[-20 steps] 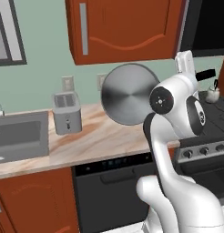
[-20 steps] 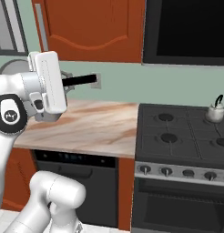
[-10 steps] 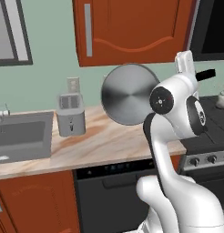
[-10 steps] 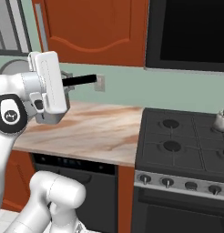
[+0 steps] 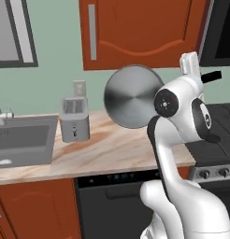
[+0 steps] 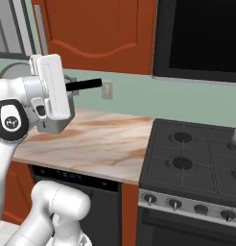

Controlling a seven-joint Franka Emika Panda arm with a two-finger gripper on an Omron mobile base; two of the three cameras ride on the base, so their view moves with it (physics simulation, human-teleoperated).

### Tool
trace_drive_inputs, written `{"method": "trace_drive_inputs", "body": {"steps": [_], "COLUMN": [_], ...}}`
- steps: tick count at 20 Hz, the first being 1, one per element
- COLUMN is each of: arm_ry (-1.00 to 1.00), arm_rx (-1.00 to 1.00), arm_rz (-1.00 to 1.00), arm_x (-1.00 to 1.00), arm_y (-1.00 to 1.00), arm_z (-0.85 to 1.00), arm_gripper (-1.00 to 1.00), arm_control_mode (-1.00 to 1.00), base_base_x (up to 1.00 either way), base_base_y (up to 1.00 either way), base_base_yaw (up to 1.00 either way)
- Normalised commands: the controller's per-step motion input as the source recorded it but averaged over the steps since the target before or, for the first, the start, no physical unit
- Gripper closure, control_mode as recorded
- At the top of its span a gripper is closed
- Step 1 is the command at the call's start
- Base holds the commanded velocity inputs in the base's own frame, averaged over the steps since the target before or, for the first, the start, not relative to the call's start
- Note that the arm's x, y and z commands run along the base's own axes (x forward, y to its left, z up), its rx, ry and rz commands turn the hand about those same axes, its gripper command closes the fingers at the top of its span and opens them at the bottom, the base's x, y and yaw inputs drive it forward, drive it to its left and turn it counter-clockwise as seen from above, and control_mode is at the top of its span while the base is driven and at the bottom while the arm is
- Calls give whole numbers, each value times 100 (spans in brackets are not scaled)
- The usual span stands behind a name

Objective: Pick the pan from the cabinet and place it on the stove. Then turn on the stove burner for the pan.

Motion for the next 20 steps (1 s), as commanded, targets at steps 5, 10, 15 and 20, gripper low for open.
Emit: {"method": "trace_drive_inputs", "body": {"steps": [5, 10, 15, 20], "arm_ry": [0, 0, 0, 0], "arm_rx": [0, 0, 0, 0], "arm_rz": [0, 0, 0, 0], "arm_x": [0, 0, 0, 0], "arm_y": [0, 0, 0, 0], "arm_z": [0, 0, 0, 0], "arm_gripper": [100, 100, 100, 100], "arm_control_mode": [100, 100, 100, 100], "base_base_x": [36, 26, 17, 5], "base_base_y": [-31, -34, -27, -13], "base_base_yaw": [15, 8, 1, 0]}}
